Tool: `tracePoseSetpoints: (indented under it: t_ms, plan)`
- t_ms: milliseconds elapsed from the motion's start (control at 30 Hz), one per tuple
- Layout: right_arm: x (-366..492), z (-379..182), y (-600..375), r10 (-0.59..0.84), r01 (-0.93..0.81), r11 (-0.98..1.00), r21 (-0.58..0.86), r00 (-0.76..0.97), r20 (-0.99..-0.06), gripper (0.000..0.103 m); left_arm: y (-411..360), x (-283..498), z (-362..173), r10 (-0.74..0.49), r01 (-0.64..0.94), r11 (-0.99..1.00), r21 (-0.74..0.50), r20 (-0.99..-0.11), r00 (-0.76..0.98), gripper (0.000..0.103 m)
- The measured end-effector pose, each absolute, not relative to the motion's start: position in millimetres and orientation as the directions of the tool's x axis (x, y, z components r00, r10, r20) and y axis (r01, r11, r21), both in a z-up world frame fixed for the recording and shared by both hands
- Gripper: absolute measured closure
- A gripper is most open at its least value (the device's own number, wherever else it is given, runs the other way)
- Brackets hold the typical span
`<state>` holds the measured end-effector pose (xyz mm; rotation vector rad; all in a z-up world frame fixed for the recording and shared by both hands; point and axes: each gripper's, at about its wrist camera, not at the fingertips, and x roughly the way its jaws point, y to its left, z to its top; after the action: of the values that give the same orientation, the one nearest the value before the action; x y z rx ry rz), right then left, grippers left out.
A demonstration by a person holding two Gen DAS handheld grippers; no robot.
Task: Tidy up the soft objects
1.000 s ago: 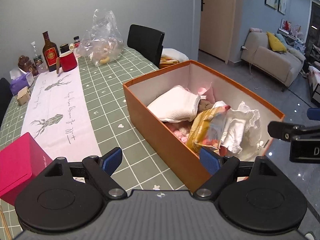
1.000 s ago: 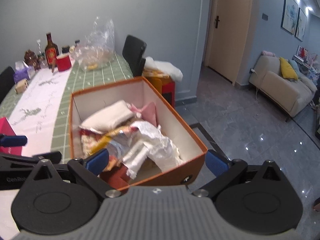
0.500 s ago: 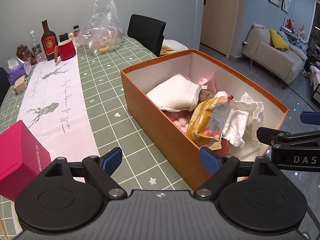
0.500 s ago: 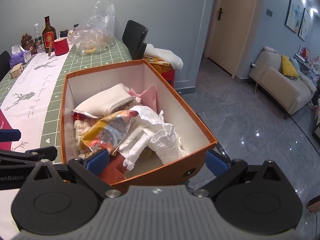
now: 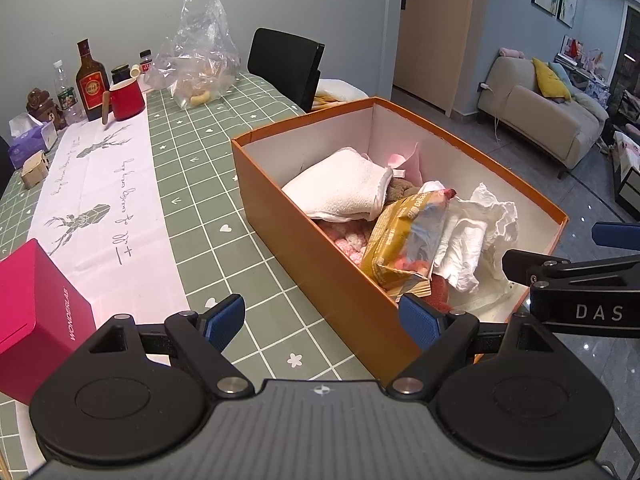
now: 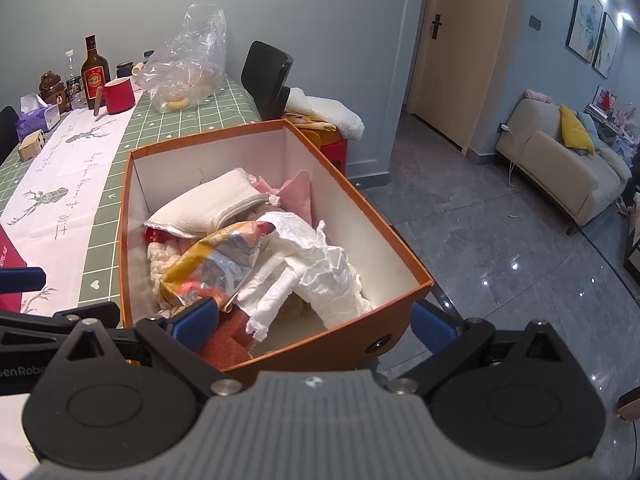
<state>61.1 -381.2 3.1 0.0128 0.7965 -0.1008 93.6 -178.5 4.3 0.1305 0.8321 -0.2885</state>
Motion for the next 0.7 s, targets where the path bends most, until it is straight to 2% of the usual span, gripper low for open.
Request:
tracePoseSetpoints:
  t_ms: [700]
  plan:
    - [61.2, 1.2, -379.8, -0.101, 0.100, 0.994, -0.044, 0.688, -0.719, 0.003, -183.8, 89.3, 7.0, -0.226, 0.327, 0.945, -0.004, -0.732, 0.642, 0.001]
